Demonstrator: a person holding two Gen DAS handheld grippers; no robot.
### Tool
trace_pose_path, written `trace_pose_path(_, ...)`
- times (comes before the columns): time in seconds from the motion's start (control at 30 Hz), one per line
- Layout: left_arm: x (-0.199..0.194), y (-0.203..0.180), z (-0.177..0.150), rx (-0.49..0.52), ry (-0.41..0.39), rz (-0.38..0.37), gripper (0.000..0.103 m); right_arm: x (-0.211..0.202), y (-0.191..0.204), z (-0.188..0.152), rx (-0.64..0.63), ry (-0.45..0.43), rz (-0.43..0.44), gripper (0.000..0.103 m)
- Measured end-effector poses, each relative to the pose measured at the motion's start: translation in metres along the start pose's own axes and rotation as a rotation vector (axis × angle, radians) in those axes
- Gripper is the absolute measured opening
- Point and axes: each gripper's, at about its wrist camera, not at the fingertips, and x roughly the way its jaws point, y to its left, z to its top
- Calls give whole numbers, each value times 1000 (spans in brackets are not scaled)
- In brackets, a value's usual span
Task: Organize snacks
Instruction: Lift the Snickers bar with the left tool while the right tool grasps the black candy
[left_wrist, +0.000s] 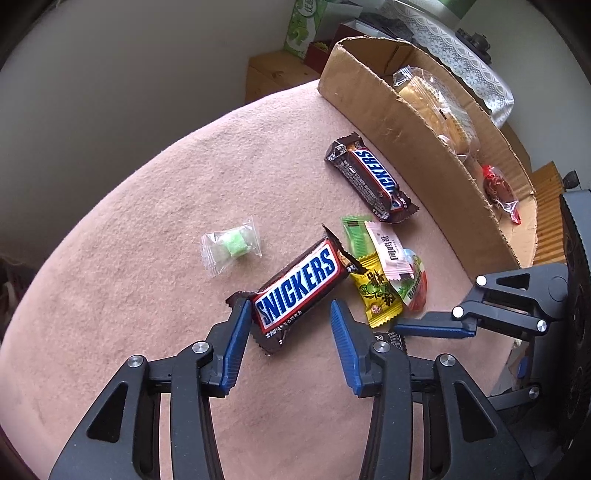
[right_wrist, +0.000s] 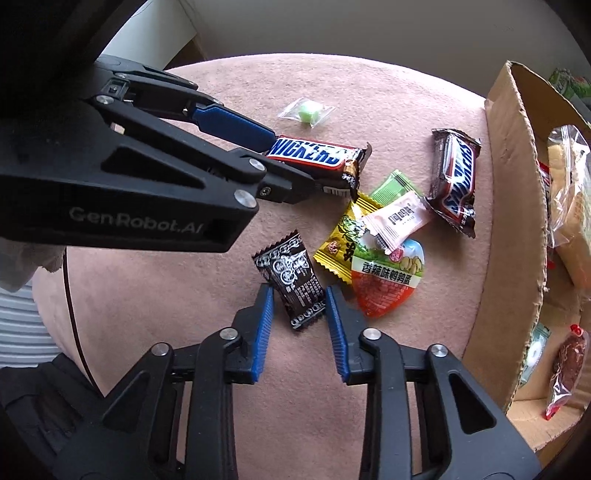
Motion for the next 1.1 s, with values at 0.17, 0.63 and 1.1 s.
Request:
trace_pose_path(0.17, 5, -9, 2, 9, 4, -9, 37, -1, 5, -8, 33, 1, 13, 20)
trace_pose_path(0.63, 17, -47, 19, 157, 31, 55, 43, -6, -3, -42, 138, -45, 83, 8)
trace_pose_path(1.1, 17, -29, 14, 121, 6, 26, 32, -22, 1, -34, 47, -82, 37, 41)
